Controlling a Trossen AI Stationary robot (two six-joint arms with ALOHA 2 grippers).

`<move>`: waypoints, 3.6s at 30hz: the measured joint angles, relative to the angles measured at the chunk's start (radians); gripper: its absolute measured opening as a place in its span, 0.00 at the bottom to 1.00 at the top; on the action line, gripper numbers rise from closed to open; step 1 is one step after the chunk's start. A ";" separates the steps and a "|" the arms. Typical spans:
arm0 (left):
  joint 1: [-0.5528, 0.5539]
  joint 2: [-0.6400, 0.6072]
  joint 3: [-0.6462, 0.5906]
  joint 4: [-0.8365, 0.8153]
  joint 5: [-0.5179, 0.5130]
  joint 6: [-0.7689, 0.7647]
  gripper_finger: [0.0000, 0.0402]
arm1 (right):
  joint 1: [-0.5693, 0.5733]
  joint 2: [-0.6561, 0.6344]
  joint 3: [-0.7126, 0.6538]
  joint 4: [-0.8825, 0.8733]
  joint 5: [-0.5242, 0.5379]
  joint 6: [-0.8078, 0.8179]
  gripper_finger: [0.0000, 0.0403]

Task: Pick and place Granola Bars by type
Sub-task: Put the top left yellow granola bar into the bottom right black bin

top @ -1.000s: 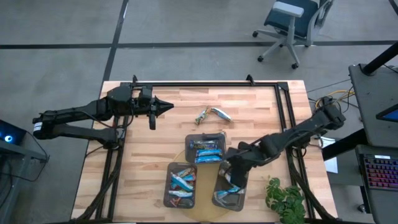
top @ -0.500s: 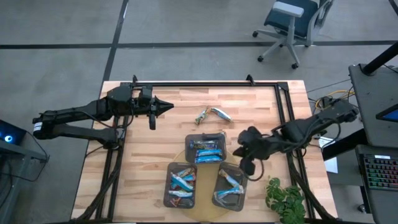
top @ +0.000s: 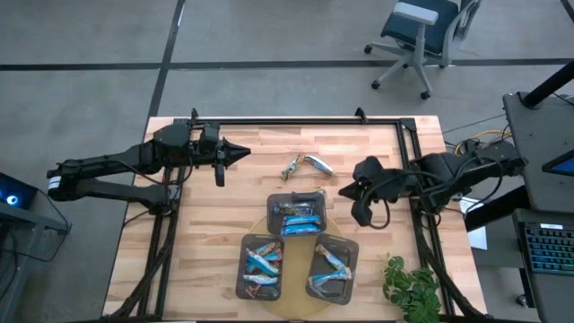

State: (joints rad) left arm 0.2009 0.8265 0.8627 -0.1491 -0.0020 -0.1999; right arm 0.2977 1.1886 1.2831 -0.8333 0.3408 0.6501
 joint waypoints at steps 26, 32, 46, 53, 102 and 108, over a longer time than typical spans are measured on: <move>0.159 0.371 0.452 -0.305 0.069 0.050 0.49 | -0.043 -0.004 0.000 -0.006 -0.008 -0.059 0.02; 0.168 0.516 0.596 -0.430 -0.008 0.133 0.55 | -0.043 -0.004 0.000 -0.021 -0.008 -0.059 0.02; 0.195 0.929 0.985 -0.659 -0.131 0.021 0.55 | -0.043 -0.004 0.000 -0.082 -0.008 -0.055 0.02; 0.194 1.069 1.022 -0.746 -0.126 -0.029 0.55 | -0.043 -0.004 0.000 -0.137 -0.008 -0.032 0.02; 0.138 1.460 0.998 -0.724 -0.094 -0.205 0.46 | -0.043 -0.004 0.000 -0.188 -0.008 -0.002 0.02; 0.139 1.462 0.998 -0.729 -0.102 -0.204 0.33 | -0.043 -0.004 0.000 -0.188 -0.008 -0.002 0.02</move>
State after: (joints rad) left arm 0.3400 2.2883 1.8611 -0.8786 -0.1043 -0.4042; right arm 0.2550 1.1843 1.2827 -1.0218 0.3332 0.6479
